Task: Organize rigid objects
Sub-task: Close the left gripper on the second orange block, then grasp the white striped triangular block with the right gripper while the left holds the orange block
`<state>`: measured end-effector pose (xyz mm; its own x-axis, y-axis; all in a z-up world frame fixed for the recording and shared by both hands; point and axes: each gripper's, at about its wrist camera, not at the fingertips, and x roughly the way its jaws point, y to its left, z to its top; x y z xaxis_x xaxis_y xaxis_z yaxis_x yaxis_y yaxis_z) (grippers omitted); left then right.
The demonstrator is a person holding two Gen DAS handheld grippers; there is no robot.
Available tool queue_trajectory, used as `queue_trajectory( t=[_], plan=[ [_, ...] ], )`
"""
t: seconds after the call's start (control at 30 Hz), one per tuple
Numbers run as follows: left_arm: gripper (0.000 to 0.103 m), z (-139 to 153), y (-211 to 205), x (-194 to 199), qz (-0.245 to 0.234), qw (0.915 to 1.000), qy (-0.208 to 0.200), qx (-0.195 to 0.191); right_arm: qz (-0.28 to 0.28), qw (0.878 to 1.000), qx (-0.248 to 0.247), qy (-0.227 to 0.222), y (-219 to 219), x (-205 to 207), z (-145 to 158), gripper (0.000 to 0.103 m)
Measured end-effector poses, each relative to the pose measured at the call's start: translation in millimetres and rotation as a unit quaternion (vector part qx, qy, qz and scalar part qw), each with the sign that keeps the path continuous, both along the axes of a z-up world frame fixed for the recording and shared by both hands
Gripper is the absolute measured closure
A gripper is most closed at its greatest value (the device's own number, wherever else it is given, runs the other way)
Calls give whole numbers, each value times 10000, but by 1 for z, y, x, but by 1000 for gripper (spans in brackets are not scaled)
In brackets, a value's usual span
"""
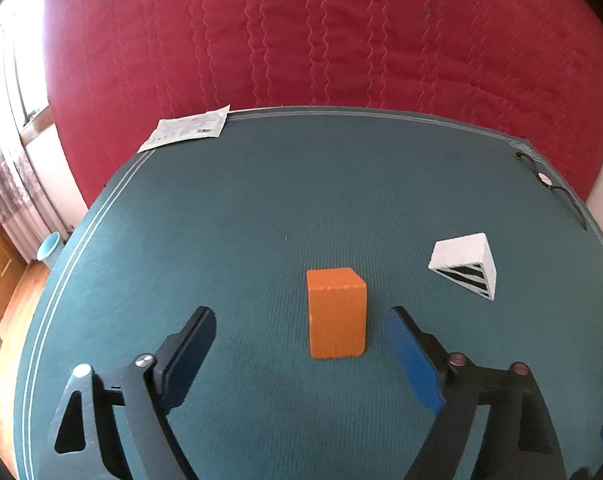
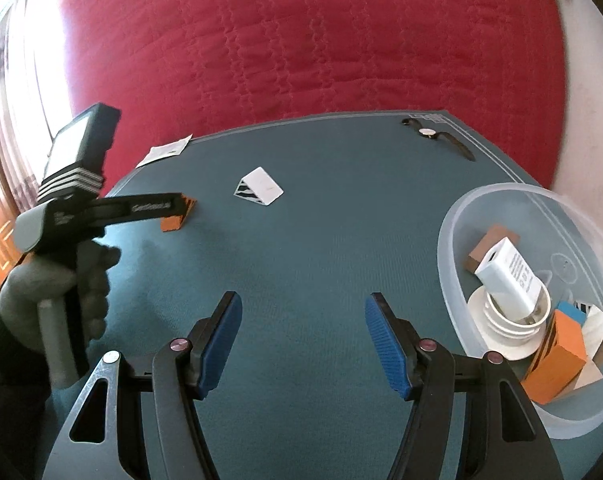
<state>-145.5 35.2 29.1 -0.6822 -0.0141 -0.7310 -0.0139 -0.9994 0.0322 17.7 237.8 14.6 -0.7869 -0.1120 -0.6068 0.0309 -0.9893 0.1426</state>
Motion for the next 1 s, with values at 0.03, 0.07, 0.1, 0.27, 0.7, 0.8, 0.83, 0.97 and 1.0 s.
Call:
queue_trajectory(
  t=[0.03, 0.07, 0.1, 0.27, 0.7, 0.8, 0.83, 0.97, 1.0],
  plan=[
    [20, -1, -1, -3, 16, 10000, -27, 21, 24, 10000, -9, -12, 0, 0, 0, 38],
    [24, -3, -2, -6, 40, 10000, -55, 39, 50, 10000, -18, -28, -1, 0, 0, 38],
    [25, -4, -3, -8, 53, 9999, -85, 62, 72, 10000, -28, -44, -1, 1, 0, 37],
    [45, -11, -8, -15, 5, 9995, -215, 225, 89, 9998, -107, -158, 0, -1, -3, 37],
    [72, -5, -16, -3, -251, 9981, -76, 557, 228, 9983, 20, -531, -10, -17, -10, 38],
    [72, -4, -19, 0, -230, 9978, -63, 615, 266, 9985, 243, -412, -18, -31, -5, 38],
    [72, -4, -21, 1, -214, 9978, -57, 622, 245, 9986, 265, -393, -20, -39, -4, 38],
    [72, -1, -23, 4, -163, 9980, 32, 602, 264, 9980, 312, -480, -31, -75, -4, 37],
    [72, -1, -24, 5, -162, 9981, 49, 594, 307, 9977, 326, -515, -34, -82, -5, 37]
  ],
)
